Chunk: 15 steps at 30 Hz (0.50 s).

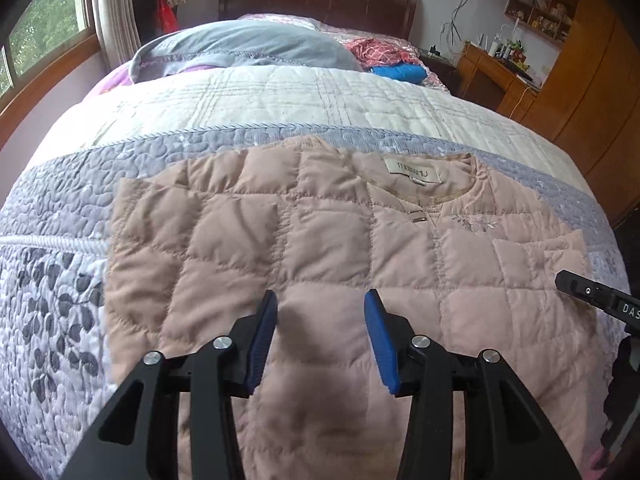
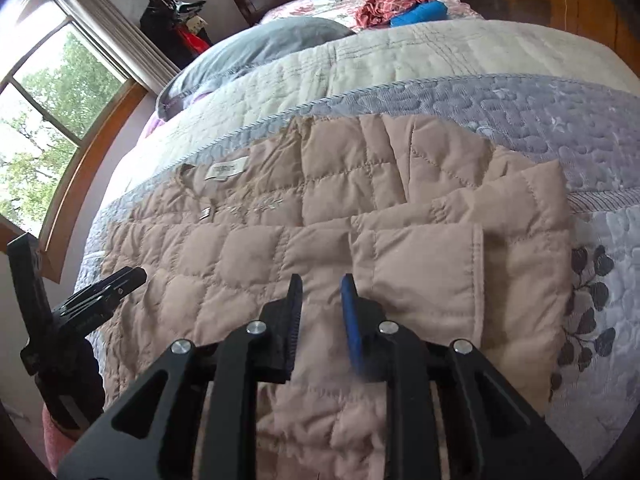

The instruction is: Fold large clothes

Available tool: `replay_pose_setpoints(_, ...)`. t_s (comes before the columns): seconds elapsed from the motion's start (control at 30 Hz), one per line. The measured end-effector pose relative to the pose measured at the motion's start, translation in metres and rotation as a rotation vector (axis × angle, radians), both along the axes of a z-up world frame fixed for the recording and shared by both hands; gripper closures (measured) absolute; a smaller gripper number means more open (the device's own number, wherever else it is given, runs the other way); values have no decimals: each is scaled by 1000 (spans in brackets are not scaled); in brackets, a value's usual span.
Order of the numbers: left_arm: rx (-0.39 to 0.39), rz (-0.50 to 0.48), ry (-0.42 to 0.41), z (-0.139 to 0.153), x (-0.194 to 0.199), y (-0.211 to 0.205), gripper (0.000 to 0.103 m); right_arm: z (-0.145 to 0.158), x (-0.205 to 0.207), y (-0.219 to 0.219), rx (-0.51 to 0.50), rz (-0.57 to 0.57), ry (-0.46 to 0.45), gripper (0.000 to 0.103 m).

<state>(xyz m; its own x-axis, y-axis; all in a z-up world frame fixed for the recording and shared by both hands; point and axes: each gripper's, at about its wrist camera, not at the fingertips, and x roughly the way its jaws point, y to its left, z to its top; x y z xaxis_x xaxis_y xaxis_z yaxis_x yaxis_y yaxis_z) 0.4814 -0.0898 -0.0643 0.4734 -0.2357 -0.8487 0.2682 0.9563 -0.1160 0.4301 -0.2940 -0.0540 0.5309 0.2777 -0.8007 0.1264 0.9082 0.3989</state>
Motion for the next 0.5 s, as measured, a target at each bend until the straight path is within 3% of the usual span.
replay_pose_setpoints(0.13,3,-29,-20,19,-57,53,49,29,-75,-6,-14,57,-81,63)
replay_pose_setpoints(0.17,-6,-32,-12,21,-75,71,43,32,-97,-8,-21,70,-90,57)
replay_pose_setpoints(0.33,21,9,14,14,-167,151,37,26,-210,-8,-60,136,-89,48)
replay_pose_setpoints(0.5,-100,91,88,-7,-256,215,34,9,-306,-2,-41,175,-63,35)
